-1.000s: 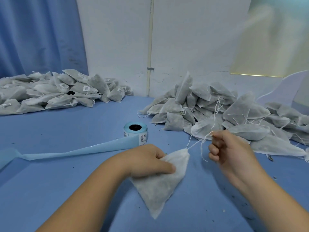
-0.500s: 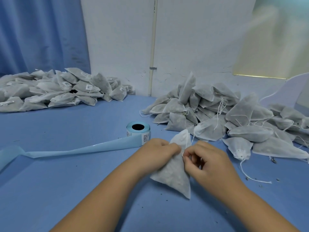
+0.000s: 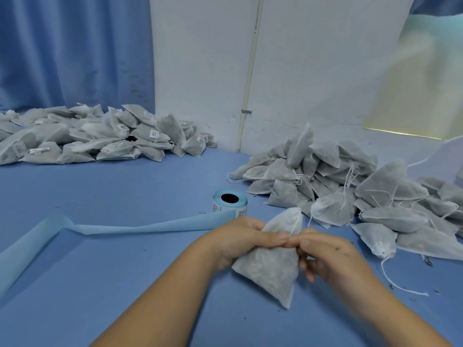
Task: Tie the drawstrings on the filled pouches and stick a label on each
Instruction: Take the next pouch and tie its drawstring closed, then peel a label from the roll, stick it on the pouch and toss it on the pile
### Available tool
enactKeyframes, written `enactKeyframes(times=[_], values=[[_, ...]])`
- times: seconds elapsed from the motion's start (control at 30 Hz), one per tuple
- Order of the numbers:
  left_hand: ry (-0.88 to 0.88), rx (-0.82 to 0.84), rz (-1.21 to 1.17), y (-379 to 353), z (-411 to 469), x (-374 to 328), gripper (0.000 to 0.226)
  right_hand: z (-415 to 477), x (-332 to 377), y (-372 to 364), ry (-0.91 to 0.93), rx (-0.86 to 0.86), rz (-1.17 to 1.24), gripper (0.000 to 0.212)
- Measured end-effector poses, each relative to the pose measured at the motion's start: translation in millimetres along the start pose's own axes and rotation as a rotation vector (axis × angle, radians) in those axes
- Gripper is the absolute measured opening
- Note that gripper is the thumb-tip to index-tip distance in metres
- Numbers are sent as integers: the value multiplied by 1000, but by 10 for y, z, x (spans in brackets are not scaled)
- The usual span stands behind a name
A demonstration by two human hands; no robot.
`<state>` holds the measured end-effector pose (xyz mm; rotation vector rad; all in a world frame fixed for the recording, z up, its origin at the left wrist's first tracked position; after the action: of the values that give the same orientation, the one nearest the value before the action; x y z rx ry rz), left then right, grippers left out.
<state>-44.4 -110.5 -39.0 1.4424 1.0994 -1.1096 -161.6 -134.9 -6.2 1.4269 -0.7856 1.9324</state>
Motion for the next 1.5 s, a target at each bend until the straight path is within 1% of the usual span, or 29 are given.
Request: enactKeyframes(times=[0.03, 0.1, 0.17, 0.2, 0.27, 0.3, 0.33, 0.4, 0.43, 0.5, 0.6, 0.7, 0.73, 0.8, 0.83, 0.9, 0.97, 1.07, 1.27, 1.43, 1.5], values=[[5, 21, -7, 37, -25, 19, 25, 19, -64, -71, -55, 33, 42, 19], [12, 31, -6, 152, -67, 44, 26, 67, -190, -198, -161, 80, 152, 28], [21, 27, 1, 297, -103, 76, 36, 145, -279, -312, -246, 104, 301, 36], [20, 30, 5, 378, -131, 85, 35, 200, -302, -366, -279, 111, 374, 39], [22, -6, 36, 603, -206, 100, 16, 356, -313, -448, -307, 89, 457, 35], [28, -52, 80, 735, -256, 95, 8, 452, -324, -456, -308, 48, 434, 28], [38, -122, 148, 881, -295, 95, 8, 558, -353, -435, -305, -14, 359, 21], [63, -327, 302, 1203, -339, 108, 14, 765, -413, -357, -288, -168, 114, 10], [68, -413, 334, 1316, -357, 106, 16, 864, -428, -330, -266, -235, -7, 8], [92, -481, 322, 1412, -362, 151, 15, 1026, -444, -345, -199, -307, -176, 6], [120, -505, 242, 1492, -352, 261, 15, 1144, -477, -415, -46, -318, -304, 12], [134, -516, 209, 1574, -336, 313, 16, 1143, -499, -513, 70, -231, -483, 18], [141, -512, 211, 1579, -324, 317, 17, 1137, -511, -545, 84, -195, -537, 20], [149, -500, 222, 1566, -304, 315, 31, 1129, -534, -568, 91, -150, -593, 25], [153, -491, 237, 1552, -292, 315, 33, 1124, -543, -571, 87, -137, -619, 28], [162, -473, 282, 1521, -274, 324, 29, 1114, -535, -564, 92, -126, -686, 31], [172, -464, 317, 1497, -272, 333, 27, 1102, -474, -564, 135, -131, -736, 32], [158, -458, 343, 1473, -263, 318, 17, 1085, -413, -593, 185, -103, -761, 33], [160, -453, 388, 1446, -278, 326, 18, 1098, -446, -573, 164, -70, -664, 32], [170, -466, 386, 1457, -278, 332, 30, 1087, -434, -622, 192, -36, -665, 33], [178, -463, 395, 1460, -277, 339, 33, 1075, -411, -648, 218, -21, -708, 34]])
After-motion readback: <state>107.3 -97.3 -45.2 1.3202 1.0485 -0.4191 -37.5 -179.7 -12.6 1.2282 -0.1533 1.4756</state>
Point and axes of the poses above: each hand's wrist, its own z-axis towards the middle knuckle, its own y-axis out of the back of the hand, x = y × z, the point moved 10 cm from there along z, towards the middle knuckle, and after that the axes turned 11 degrees about z, right-handed, at the moved point
